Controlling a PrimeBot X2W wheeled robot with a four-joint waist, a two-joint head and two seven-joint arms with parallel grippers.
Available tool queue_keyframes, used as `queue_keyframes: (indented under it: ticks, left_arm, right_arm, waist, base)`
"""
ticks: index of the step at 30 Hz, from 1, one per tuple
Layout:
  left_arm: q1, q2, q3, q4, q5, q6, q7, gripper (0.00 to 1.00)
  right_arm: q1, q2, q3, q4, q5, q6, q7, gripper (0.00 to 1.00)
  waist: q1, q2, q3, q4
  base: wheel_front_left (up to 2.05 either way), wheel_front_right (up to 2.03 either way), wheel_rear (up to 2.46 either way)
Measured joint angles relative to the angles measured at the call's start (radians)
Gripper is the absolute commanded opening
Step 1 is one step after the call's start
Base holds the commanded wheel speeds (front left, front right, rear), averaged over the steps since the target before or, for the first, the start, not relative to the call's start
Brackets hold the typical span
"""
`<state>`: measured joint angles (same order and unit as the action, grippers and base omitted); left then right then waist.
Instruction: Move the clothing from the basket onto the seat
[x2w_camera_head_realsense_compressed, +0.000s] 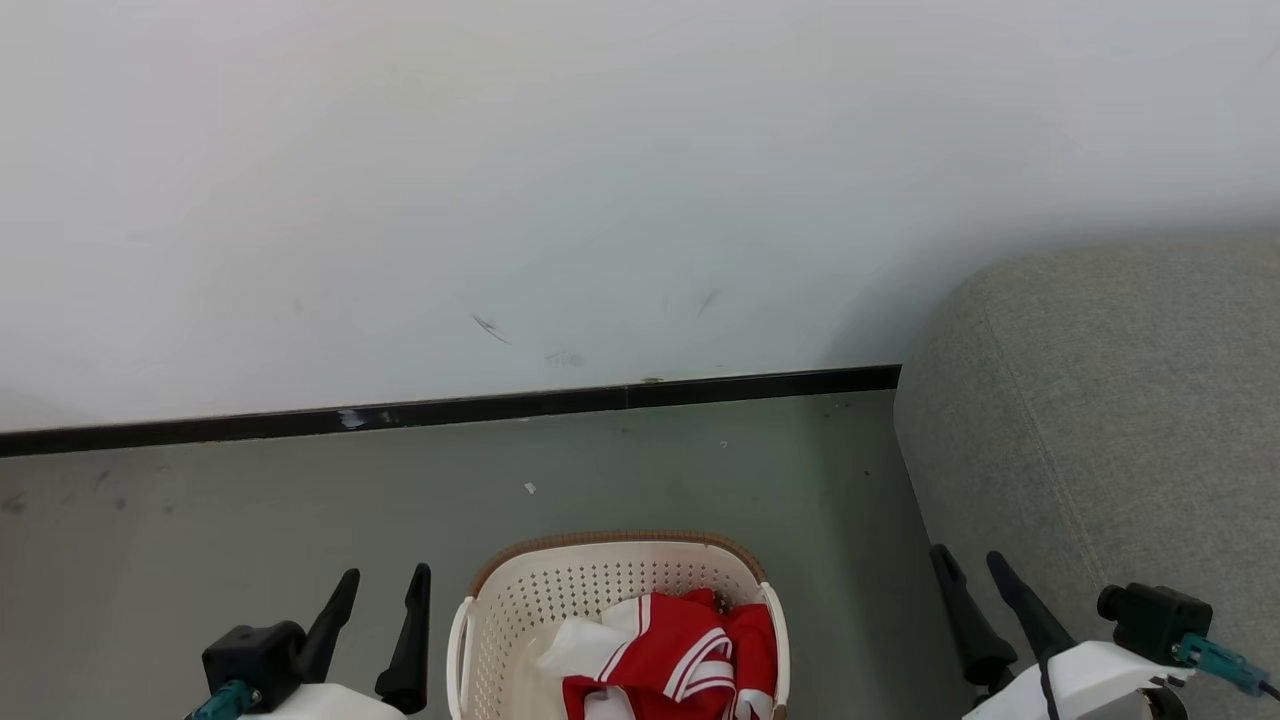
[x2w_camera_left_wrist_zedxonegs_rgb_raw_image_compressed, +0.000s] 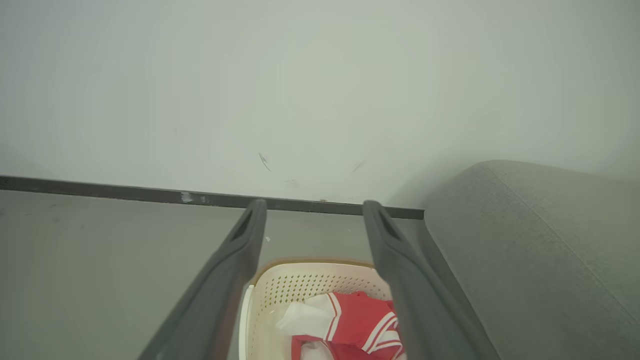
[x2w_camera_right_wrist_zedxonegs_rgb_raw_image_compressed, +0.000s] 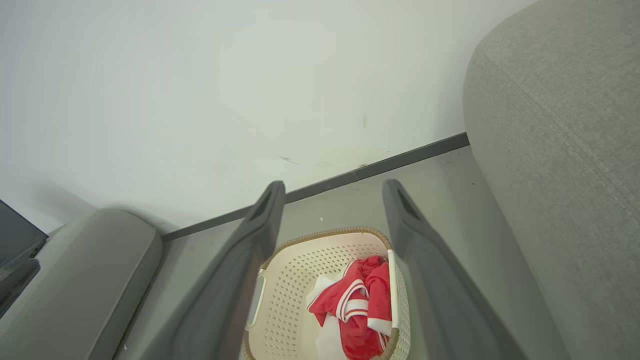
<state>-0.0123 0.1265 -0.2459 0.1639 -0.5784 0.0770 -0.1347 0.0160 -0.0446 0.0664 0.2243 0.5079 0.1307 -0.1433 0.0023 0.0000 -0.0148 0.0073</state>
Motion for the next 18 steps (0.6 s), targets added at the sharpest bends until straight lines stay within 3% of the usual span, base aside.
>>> queue_keyframes:
  ticks: [18]
  left_arm:
    - [0.0,-0.01,-0.028,-0.001,0.166,0.061,-0.056,1.0]
  right_arm:
    - [0.0,0.003,0.01,-0.032,-0.266,0.0,-0.047,1.0]
  waist:
    - [-0.0015,0.0,0.003,0.002]
  base:
    - [0.0,0.0,0.0]
